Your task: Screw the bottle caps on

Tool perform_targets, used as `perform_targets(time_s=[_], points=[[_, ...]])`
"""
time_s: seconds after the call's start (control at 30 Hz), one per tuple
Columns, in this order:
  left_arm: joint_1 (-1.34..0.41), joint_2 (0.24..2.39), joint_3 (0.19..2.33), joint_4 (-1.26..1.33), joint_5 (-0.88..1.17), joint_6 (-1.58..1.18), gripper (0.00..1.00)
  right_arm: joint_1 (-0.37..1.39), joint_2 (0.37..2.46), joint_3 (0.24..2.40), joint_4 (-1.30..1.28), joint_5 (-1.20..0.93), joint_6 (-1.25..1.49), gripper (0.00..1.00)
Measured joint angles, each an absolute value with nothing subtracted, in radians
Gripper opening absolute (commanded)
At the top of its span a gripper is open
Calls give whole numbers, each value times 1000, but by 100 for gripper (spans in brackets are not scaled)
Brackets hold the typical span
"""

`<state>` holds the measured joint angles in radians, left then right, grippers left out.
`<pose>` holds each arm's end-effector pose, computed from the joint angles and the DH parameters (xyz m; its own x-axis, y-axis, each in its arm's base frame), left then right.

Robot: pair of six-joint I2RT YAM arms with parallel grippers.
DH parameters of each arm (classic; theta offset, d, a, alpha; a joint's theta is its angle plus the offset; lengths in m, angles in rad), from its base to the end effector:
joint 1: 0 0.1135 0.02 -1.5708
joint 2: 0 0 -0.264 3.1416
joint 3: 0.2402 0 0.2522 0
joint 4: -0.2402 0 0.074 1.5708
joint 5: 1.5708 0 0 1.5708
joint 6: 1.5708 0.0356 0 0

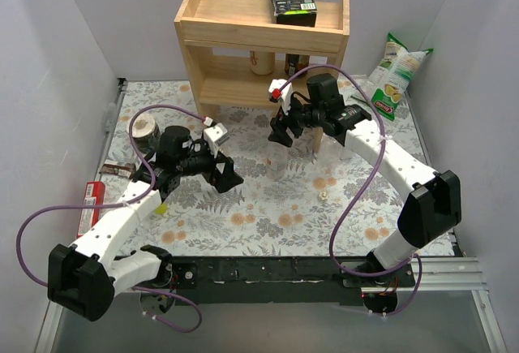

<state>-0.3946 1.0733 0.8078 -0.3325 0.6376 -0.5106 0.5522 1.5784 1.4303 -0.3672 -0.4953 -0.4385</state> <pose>0.2050 -0.1083 0.2814 -0.8263 -0.0812 -0.5573 0.4118 0.5879 -0.6963 0.3017 0.2058 0.3488 -0.0344 -0.4600 -0.8873 -0.9148 0.3720 -0.1574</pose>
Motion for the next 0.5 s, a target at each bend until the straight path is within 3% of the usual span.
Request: perform_targets(time_s=[0.13, 0.27, 0.37, 0.5], points=[[-395, 1093, 802, -303, 661, -513, 98, 559, 1578, 1380, -363, -476, -441, 61], [-395, 1129, 795, -262, 691, -513, 98, 559, 1578, 1353, -355, -475, -439, 30], [-397, 1157, 783, -216, 712, -513, 98, 559, 1577, 1351, -342, -489, -432, 23], [-431, 1195, 767, -141, 702, -494, 98, 559, 1562, 1351, -342, -540, -416, 22]])
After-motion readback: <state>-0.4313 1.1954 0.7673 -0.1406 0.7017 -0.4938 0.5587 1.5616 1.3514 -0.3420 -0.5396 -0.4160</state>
